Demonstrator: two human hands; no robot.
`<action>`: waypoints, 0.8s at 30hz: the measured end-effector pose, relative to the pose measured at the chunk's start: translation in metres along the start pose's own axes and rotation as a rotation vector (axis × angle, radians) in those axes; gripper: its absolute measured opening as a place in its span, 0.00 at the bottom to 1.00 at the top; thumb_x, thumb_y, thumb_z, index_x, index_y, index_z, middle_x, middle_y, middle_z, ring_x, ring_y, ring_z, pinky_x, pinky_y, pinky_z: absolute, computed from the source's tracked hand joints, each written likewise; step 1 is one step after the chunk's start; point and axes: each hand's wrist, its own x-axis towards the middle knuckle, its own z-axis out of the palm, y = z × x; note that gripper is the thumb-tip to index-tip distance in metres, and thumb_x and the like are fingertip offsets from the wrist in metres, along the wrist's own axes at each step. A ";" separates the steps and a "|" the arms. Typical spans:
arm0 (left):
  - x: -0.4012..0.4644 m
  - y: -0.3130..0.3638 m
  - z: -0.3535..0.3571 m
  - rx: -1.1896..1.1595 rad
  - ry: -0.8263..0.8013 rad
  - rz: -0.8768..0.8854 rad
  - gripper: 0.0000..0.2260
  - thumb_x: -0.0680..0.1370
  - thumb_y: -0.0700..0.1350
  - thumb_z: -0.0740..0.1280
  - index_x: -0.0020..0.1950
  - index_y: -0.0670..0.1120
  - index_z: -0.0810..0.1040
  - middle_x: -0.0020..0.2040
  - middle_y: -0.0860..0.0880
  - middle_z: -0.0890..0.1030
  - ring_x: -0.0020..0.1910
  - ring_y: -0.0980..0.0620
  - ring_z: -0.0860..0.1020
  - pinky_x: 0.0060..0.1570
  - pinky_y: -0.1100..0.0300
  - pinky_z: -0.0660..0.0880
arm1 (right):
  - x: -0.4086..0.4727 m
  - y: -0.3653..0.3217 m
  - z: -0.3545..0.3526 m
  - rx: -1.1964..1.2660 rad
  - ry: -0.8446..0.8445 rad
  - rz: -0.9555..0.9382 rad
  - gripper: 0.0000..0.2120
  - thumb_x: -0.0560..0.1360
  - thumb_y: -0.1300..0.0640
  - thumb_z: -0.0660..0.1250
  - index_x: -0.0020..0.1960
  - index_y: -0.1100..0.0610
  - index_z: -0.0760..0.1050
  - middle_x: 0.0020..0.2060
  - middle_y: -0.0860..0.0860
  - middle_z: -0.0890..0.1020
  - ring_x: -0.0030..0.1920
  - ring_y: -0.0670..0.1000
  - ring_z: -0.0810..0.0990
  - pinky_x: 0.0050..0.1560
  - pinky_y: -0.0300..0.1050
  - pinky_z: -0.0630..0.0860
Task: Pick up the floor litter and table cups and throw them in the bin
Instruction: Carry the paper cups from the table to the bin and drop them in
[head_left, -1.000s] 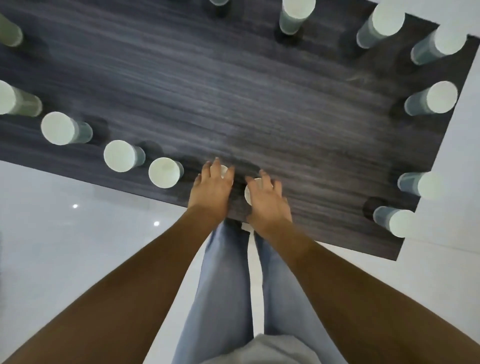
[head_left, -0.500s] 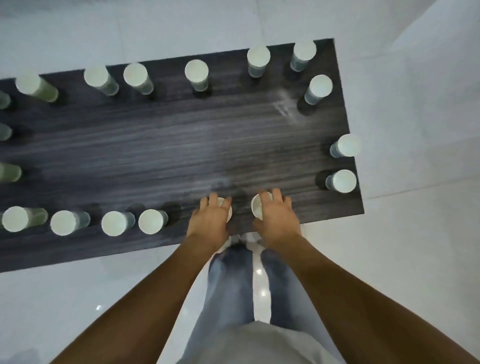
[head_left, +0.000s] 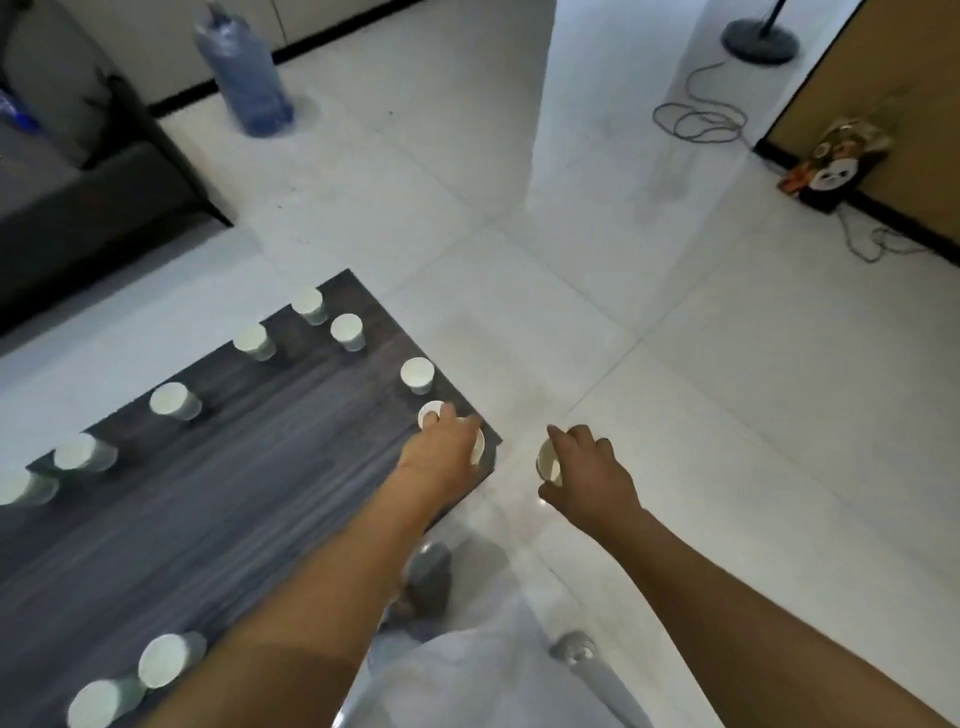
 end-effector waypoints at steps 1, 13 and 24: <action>0.005 0.031 0.001 0.035 -0.008 0.039 0.23 0.76 0.49 0.65 0.69 0.47 0.66 0.63 0.44 0.66 0.65 0.42 0.66 0.54 0.48 0.72 | -0.010 0.028 -0.012 0.017 0.015 0.034 0.34 0.72 0.49 0.68 0.74 0.50 0.59 0.65 0.52 0.67 0.61 0.57 0.68 0.48 0.48 0.74; 0.028 0.387 0.040 0.273 -0.033 0.564 0.27 0.75 0.49 0.67 0.72 0.47 0.63 0.65 0.45 0.67 0.64 0.46 0.67 0.53 0.51 0.74 | -0.129 0.323 -0.129 0.191 0.298 0.502 0.33 0.73 0.48 0.67 0.74 0.51 0.59 0.65 0.52 0.67 0.63 0.57 0.67 0.50 0.49 0.74; 0.098 0.622 0.050 0.460 -0.088 0.903 0.29 0.75 0.49 0.67 0.73 0.48 0.61 0.66 0.46 0.67 0.65 0.45 0.67 0.55 0.52 0.74 | -0.156 0.507 -0.188 0.347 0.445 0.831 0.35 0.74 0.47 0.67 0.76 0.51 0.55 0.67 0.52 0.65 0.65 0.56 0.65 0.54 0.49 0.74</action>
